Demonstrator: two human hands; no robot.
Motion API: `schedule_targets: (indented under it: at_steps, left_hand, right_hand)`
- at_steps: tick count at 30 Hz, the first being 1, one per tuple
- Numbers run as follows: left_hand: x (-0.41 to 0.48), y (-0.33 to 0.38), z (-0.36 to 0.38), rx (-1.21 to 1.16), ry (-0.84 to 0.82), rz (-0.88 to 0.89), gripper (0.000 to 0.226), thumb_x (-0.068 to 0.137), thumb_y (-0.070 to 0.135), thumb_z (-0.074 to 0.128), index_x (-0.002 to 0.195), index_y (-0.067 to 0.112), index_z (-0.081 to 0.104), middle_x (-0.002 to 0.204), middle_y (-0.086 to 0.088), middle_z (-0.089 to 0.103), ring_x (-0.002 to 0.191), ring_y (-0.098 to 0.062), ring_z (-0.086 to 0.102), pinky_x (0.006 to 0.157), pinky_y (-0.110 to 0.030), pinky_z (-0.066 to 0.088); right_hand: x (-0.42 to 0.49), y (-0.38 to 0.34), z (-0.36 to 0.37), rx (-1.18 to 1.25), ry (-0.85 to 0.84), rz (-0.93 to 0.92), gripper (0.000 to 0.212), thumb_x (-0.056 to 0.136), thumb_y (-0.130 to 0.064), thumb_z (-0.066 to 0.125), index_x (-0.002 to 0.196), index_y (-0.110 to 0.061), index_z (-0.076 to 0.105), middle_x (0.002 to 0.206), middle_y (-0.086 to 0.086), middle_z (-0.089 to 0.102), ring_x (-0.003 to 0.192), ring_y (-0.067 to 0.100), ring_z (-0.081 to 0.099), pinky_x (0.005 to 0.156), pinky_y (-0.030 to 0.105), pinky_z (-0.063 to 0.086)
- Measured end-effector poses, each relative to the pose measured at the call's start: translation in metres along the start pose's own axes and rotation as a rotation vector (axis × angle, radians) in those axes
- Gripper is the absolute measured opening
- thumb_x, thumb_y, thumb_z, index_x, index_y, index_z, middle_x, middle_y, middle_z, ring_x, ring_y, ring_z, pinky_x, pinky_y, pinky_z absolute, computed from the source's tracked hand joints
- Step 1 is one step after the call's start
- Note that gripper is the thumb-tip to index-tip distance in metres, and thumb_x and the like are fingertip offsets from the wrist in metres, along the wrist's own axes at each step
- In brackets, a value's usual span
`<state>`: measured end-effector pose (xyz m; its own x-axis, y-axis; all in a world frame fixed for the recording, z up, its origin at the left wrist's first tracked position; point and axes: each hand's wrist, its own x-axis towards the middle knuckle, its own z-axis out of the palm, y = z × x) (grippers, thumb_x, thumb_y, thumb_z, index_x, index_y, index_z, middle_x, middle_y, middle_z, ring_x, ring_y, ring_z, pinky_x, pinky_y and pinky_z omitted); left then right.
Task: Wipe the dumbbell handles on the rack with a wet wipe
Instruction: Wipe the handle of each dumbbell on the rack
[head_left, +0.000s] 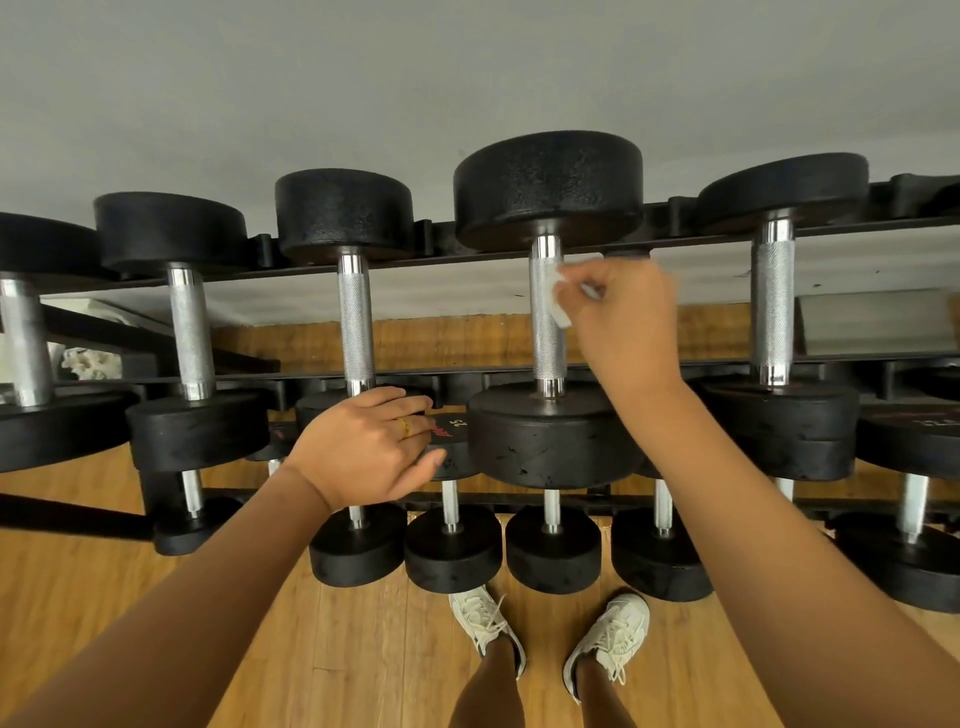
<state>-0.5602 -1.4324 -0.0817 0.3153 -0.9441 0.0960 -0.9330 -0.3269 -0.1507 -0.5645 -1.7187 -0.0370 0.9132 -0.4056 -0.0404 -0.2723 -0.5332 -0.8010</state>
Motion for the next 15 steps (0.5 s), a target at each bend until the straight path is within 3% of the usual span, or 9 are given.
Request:
schedule_targets:
  at_steps: [3, 10, 15]
  left_hand:
    - [0.001, 0.0, 0.0, -0.005, 0.005, -0.005, 0.053, 0.108, 0.037, 0.041, 0.09, 0.01, 0.083, 0.094, -0.005, 0.08, 0.105, -0.022, 0.074, 0.1, -0.039, 0.055]
    - [0.001, 0.0, -0.001, -0.009, -0.01, -0.012, 0.054, 0.108, 0.037, 0.04, 0.09, 0.01, 0.083, 0.094, -0.004, 0.08, 0.105, -0.022, 0.074, 0.1, -0.039, 0.055]
    - [0.0, 0.0, -0.001, -0.002, -0.007, -0.002, 0.053, 0.107, 0.037, 0.041, 0.09, 0.009, 0.083, 0.094, -0.005, 0.08, 0.105, -0.023, 0.074, 0.1, -0.039, 0.054]
  right_hand:
    - [-0.009, 0.003, -0.001, -0.032, -0.013, -0.015, 0.021, 0.094, -0.018, 0.07, 0.113, -0.012, 0.075, 0.117, 0.001, 0.073, 0.105, 0.01, 0.068, 0.091, 0.009, 0.042]
    - [-0.004, -0.003, 0.001, 0.003, 0.017, 0.023, 0.021, 0.093, -0.018, 0.07, 0.113, -0.012, 0.075, 0.116, 0.001, 0.073, 0.106, 0.011, 0.068, 0.098, 0.024, 0.05]
    - [-0.03, 0.007, -0.007, -0.047, -0.092, 0.039, 0.021, 0.091, -0.017, 0.072, 0.111, -0.01, 0.075, 0.112, 0.003, 0.074, 0.1, 0.011, 0.069, 0.095, 0.02, 0.048]
